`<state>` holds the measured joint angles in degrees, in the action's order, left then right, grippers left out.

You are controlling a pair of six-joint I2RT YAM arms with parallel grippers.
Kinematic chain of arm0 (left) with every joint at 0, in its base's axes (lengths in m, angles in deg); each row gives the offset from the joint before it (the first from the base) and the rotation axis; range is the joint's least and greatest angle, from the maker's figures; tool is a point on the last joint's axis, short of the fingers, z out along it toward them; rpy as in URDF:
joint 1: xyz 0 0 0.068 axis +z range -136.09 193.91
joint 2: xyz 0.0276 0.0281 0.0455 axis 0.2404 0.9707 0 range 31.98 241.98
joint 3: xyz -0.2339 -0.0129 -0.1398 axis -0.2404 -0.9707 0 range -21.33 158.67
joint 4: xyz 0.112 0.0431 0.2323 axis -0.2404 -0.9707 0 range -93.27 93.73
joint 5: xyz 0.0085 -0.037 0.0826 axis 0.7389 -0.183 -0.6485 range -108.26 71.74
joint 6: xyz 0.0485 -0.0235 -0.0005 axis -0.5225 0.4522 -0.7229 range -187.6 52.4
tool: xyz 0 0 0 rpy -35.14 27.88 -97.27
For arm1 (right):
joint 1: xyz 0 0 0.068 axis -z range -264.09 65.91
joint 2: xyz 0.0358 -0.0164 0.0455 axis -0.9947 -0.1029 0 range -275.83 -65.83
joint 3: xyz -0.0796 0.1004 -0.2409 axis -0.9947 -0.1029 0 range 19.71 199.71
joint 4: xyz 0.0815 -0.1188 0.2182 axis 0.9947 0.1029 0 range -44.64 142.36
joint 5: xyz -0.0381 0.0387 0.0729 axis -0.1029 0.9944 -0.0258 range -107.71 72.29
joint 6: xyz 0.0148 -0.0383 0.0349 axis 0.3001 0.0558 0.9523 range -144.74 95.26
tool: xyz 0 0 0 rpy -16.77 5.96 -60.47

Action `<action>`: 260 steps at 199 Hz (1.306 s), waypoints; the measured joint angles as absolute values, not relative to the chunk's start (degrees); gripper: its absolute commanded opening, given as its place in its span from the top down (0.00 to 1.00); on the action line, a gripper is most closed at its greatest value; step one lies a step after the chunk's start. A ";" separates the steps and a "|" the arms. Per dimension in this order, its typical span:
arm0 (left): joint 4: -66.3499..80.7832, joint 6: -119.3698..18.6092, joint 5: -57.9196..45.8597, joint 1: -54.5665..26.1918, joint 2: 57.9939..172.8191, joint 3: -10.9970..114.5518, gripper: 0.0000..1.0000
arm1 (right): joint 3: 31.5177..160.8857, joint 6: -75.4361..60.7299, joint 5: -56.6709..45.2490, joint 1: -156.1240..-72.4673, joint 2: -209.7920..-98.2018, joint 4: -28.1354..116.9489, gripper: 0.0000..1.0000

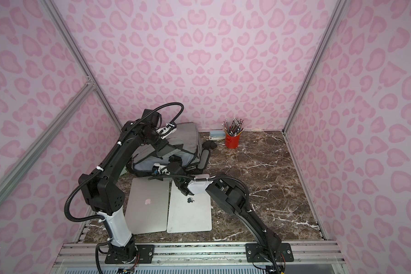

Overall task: Open the zippered laptop bag and take out the laptop
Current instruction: Open the bag flap on the zippered laptop bag, then take out the laptop from the zippered laptop bag.

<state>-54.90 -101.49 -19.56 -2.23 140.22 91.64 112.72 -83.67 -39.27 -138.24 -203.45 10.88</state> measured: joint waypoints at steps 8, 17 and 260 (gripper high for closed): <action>-54.94 -101.40 -19.56 -2.23 140.40 91.77 0.98 | 113.95 -83.63 -39.10 -138.05 -203.72 11.91 0.32; -55.12 -101.05 -19.54 -2.23 140.62 92.01 0.98 | 115.02 -83.26 -39.10 -137.98 -203.98 12.63 0.31; -57.17 -93.27 -13.31 -0.57 142.74 95.88 0.98 | 95.39 24.06 -20.61 -136.87 -192.92 1.79 0.35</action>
